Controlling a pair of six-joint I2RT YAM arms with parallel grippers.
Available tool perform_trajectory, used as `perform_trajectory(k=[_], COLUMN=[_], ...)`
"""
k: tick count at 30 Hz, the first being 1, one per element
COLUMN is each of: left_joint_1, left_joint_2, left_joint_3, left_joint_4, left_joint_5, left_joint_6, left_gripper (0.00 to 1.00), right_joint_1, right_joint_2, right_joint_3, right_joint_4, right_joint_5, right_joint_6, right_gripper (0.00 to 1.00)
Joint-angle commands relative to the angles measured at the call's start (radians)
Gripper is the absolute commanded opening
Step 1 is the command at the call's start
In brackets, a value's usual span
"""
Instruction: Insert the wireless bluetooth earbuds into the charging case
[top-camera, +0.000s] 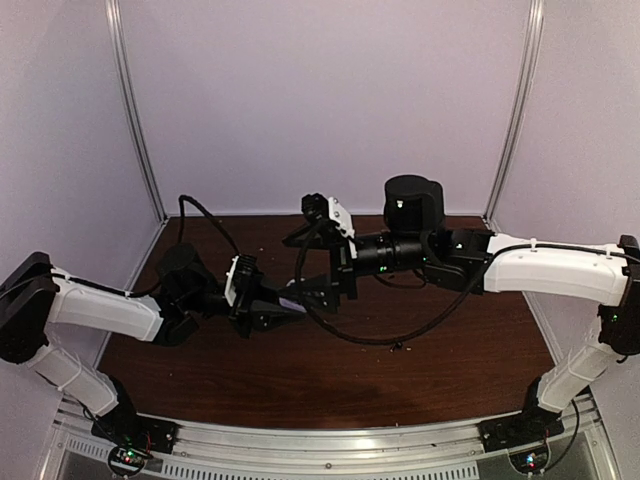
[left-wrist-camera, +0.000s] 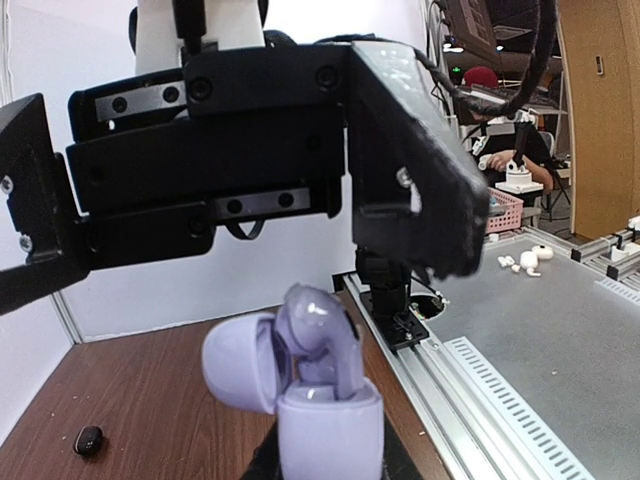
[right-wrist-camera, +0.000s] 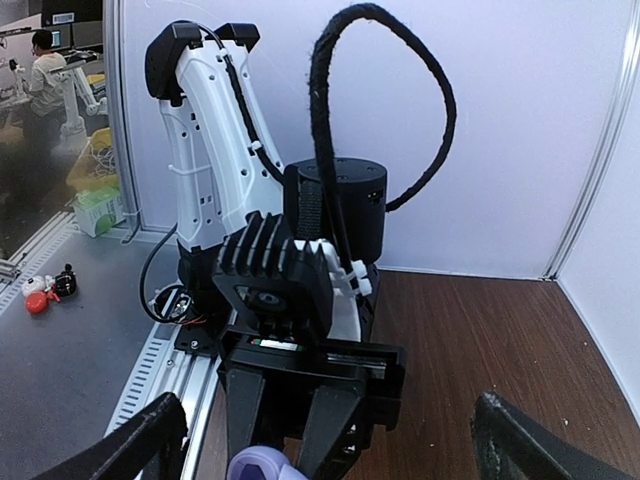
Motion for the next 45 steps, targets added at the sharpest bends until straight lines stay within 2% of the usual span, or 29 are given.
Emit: perform_trajectory(k=[1, 3, 10, 15, 17, 19, 25, 45], left_joint_1=[0.021, 0.033, 0.036, 0.037, 0.036, 0.036, 0.036, 0.036], left_joint_2=[0.014, 0.001, -0.092, -0.126, -0.130, -0.130, -0.122, -0.114], left_joint_3=[-0.014, -0.038, -0.081, -0.104, -0.114, -0.113, -0.109, -0.089], left_joint_4=[0.164, 0.189, 0.075, 0.045, 0.060, 0.056, 0.048, 0.016], left_joint_5=[-0.023, -0.078, -0.338, -0.513, -0.538, -0.566, -0.556, -0.527], left_joint_6=[-0.068, -0.077, 0.030, 0.066, 0.068, 0.068, 0.071, 0.088], left_gripper=[0.00, 0.00, 0.00, 0.00, 0.00, 0.00, 0.00, 0.00], right_joint_1=[0.004, -0.001, -0.023, -0.039, -0.039, -0.038, -0.033, -0.019], right_joint_2=[-0.037, -0.065, -0.142, -0.140, -0.110, -0.078, -0.028, 0.059], right_joint_3=[0.018, 0.004, -0.020, 0.018, 0.052, 0.074, 0.124, 0.185], right_joint_4=[0.031, 0.043, -0.046, -0.137, -0.196, -0.227, -0.231, -0.251], right_joint_5=[0.009, 0.066, 0.404, 0.489, 0.461, 0.401, 0.323, 0.193], right_joint_6=[0.031, 0.053, 0.183, 0.309, 0.318, 0.324, 0.338, 0.340], right_gripper=[1.00, 1.00, 0.91, 0.76, 0.73, 0.64, 0.49, 0.45])
